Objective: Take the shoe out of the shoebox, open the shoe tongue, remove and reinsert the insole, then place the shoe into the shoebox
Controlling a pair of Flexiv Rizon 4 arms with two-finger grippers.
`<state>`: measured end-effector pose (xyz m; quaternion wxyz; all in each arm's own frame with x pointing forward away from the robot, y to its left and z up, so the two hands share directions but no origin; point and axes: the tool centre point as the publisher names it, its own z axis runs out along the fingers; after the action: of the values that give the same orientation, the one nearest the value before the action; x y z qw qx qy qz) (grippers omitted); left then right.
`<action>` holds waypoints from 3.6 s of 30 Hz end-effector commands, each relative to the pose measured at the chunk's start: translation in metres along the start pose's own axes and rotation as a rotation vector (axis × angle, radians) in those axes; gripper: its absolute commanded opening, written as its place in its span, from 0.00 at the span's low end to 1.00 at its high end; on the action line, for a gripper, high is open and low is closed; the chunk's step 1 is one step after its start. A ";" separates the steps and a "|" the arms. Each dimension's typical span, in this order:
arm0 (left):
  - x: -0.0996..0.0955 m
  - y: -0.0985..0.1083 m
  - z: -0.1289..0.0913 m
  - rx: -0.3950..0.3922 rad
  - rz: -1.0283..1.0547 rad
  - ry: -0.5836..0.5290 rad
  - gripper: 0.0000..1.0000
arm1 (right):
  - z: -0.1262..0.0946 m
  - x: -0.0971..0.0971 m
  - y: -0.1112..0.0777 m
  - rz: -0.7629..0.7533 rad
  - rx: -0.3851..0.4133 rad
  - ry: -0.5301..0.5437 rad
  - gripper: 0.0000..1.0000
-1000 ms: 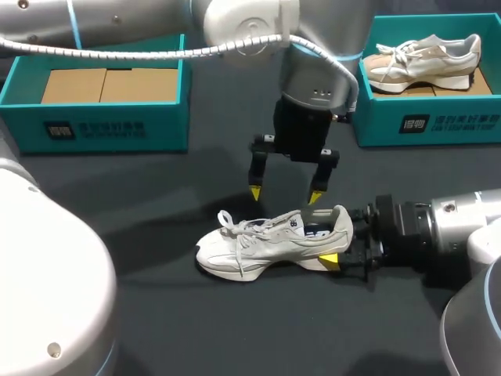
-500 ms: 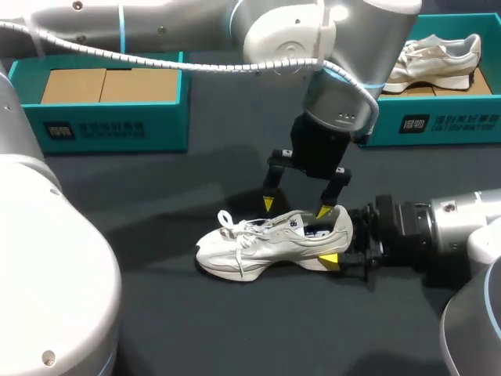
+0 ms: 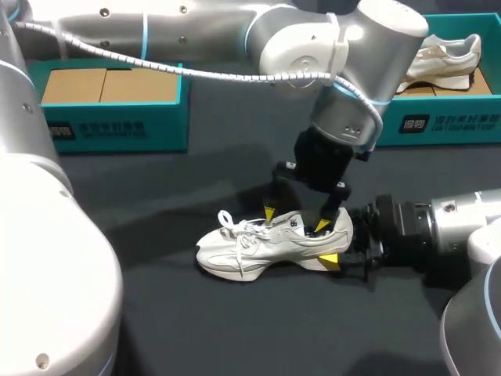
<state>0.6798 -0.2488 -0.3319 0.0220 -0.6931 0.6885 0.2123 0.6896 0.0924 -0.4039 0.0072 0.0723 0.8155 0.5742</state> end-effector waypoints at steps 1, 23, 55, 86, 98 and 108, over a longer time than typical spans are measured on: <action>0.014 -0.004 0.005 -0.026 0.000 -0.052 1.00 | 0.000 0.001 0.001 0.000 0.002 -0.002 0.00; -0.023 0.014 0.012 -0.049 -0.025 -0.105 0.40 | 0.000 0.001 0.001 0.000 0.002 -0.002 0.00; -0.115 0.026 0.015 0.110 -0.078 0.387 0.00 | 0.000 0.001 0.001 0.000 0.002 -0.002 0.00; -0.141 0.032 0.064 0.109 -0.027 0.250 0.72 | 0.000 0.001 0.001 0.000 0.002 -0.002 0.00; -0.121 0.028 -0.025 0.297 0.119 0.338 0.64 | 0.000 0.001 0.001 0.000 0.002 -0.002 0.00; -0.088 0.016 -0.084 0.434 0.502 0.391 0.30 | 0.000 0.001 0.001 0.000 0.002 -0.002 0.00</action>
<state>0.6826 -0.1844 -0.2301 -0.0063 -0.5702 0.8181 -0.0741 0.6892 0.0928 -0.4037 0.0073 0.0723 0.8154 0.5743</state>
